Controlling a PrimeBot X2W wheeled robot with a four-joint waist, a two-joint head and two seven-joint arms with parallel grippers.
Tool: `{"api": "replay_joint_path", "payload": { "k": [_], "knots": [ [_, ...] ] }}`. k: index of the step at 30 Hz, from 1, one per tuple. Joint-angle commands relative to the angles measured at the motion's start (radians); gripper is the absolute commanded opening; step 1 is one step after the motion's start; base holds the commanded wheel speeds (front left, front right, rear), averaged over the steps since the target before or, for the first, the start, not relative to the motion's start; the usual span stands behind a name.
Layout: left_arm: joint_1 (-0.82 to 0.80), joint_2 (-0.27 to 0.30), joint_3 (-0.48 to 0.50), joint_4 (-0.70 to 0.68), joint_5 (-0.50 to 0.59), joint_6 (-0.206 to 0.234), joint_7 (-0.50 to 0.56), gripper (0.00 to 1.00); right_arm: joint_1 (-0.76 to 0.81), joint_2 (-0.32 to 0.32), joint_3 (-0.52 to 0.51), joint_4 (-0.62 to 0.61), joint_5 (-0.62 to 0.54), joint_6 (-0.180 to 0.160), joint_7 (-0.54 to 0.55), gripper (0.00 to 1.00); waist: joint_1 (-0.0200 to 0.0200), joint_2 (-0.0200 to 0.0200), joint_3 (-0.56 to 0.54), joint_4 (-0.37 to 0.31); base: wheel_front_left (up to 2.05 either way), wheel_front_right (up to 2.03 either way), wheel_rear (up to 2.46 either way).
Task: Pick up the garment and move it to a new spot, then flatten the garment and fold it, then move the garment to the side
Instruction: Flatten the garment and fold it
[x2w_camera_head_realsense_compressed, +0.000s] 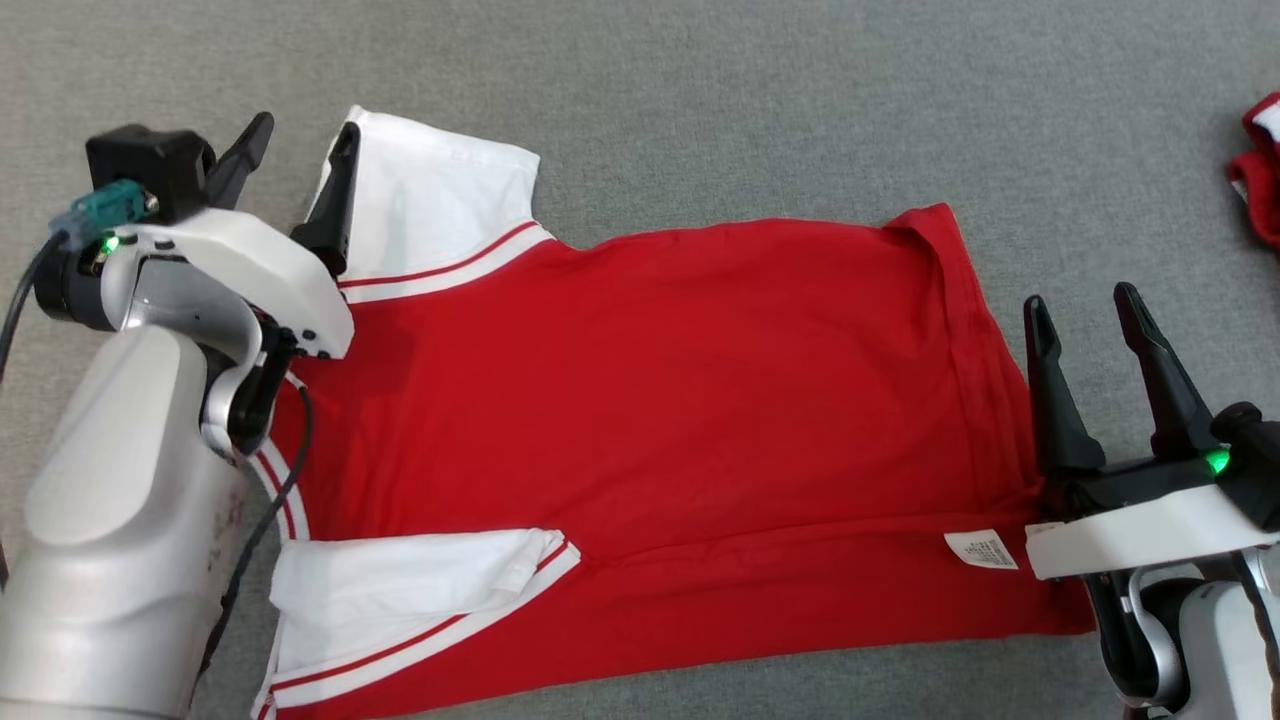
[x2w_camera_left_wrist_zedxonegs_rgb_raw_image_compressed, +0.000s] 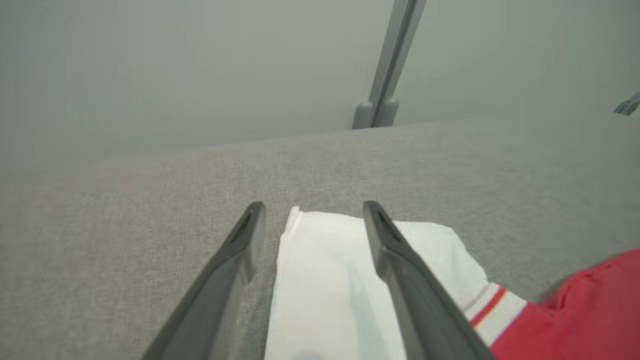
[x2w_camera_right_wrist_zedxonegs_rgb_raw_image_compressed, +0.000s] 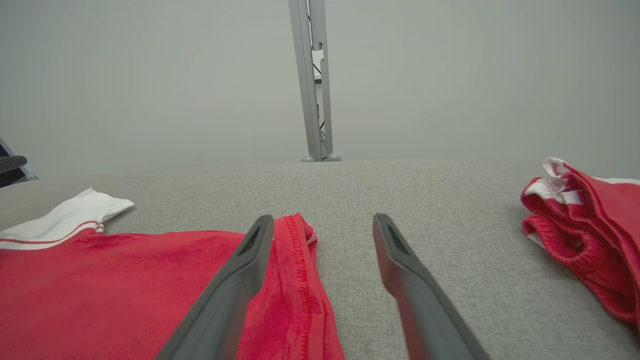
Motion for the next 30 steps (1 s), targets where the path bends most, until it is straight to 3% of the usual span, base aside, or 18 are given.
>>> {"api": "replay_joint_path", "payload": {
  "k": [1,10,11,12,21,30],
  "knots": [
    [-0.037,0.006,-0.002,0.044,-0.006,-0.011,0.007,1.0,-0.019,-0.003,0.005,0.007,0.007,0.0,-0.007,1.0,0.0,0.0,0.039,-0.033,0.0,0.0,0.0],
    [-0.213,0.004,-0.022,0.346,-0.045,-0.058,0.019,1.0,-0.064,-0.011,0.014,0.046,0.019,0.0,-0.019,1.0,0.0,0.0,0.085,-0.059,0.0,0.0,0.0],
    [-0.223,-0.001,-0.027,0.37,-0.053,-0.062,0.026,0.74,-0.071,-0.014,0.011,0.051,0.023,0.0,-0.016,1.0,0.0,0.0,0.088,-0.058,0.0,0.0,0.0],
    [-0.229,-0.007,-0.031,0.389,-0.063,-0.064,0.026,0.0,-0.079,-0.018,0.008,0.057,0.028,0.0,-0.012,1.0,0.0,0.0,0.09,-0.057,0.0,0.0,0.0],
    [-0.278,-0.04,-0.111,0.454,-0.1,-0.071,-0.036,0.0,-0.218,-0.102,0.074,0.112,0.046,0.0,0.065,1.0,0.0,0.0,0.104,0.008,0.0,0.0,0.0],
    [-0.302,-0.056,-0.197,0.463,-0.166,-0.071,-0.095,0.0,-0.343,-0.185,0.19,0.166,0.051,0.0,0.265,1.0,0.0,0.0,0.107,0.05,0.0,0.0,0.0]
  ]
}}
